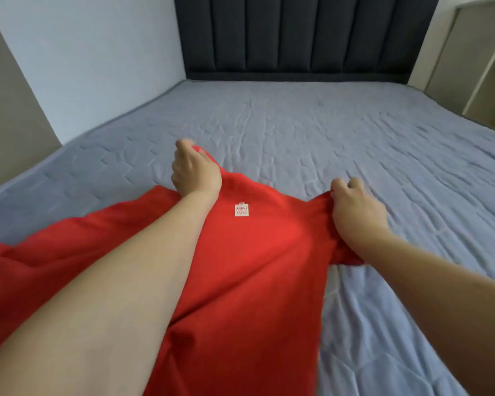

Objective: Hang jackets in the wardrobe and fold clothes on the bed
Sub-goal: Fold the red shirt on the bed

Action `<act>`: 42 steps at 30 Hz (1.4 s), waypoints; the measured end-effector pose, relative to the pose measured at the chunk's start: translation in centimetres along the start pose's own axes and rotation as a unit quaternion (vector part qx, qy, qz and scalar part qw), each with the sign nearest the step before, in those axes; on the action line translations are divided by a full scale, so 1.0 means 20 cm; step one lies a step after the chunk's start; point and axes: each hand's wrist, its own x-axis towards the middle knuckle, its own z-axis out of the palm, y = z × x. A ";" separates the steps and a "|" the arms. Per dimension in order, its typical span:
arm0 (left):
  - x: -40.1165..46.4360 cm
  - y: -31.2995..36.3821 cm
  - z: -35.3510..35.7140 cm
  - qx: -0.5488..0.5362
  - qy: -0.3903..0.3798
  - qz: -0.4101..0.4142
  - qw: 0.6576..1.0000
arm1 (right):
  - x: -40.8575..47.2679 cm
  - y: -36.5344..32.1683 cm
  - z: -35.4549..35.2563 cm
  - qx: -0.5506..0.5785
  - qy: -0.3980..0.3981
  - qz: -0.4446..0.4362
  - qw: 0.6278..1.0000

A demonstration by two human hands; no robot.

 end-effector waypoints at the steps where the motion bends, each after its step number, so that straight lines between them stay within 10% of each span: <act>1: -0.07 -0.11 0.07 0.097 -0.047 0.026 0.994 | -0.04 0.00 0.10 0.006 -0.012 0.014 1.000; 4: -0.22 -0.33 0.20 0.290 -0.076 0.127 0.945 | -0.07 0.04 0.27 0.063 0.022 0.084 0.994; 15: -0.59 -0.20 -0.53 0.231 -0.221 0.235 0.918 | -0.54 -0.11 -0.21 0.447 -0.081 0.319 0.832; 20: -1.04 -0.42 -1.08 0.290 -0.309 0.056 0.904 | -0.95 -0.33 -0.39 0.409 -0.228 0.300 0.831; 24: -1.16 -0.53 -1.39 0.349 -0.224 -0.060 0.908 | -1.16 -0.50 -0.57 0.375 -0.367 0.272 0.807; 28: -1.18 -0.56 -1.66 0.294 -0.194 -0.303 0.886 | -1.27 -0.54 -0.73 0.377 -0.433 0.261 0.776; 32: -1.29 -0.56 -1.74 0.188 -0.304 -0.336 0.871 | -1.29 -0.51 -0.82 0.435 -0.456 0.323 0.706; 36: -1.29 -0.50 -1.87 0.109 -0.340 -0.333 0.873 | -1.27 -0.43 -0.93 0.452 -0.399 0.364 0.710; 42: -1.10 -0.52 -2.14 0.513 -0.359 -0.184 0.758 | -1.29 -0.28 -1.04 0.335 -0.382 0.323 0.798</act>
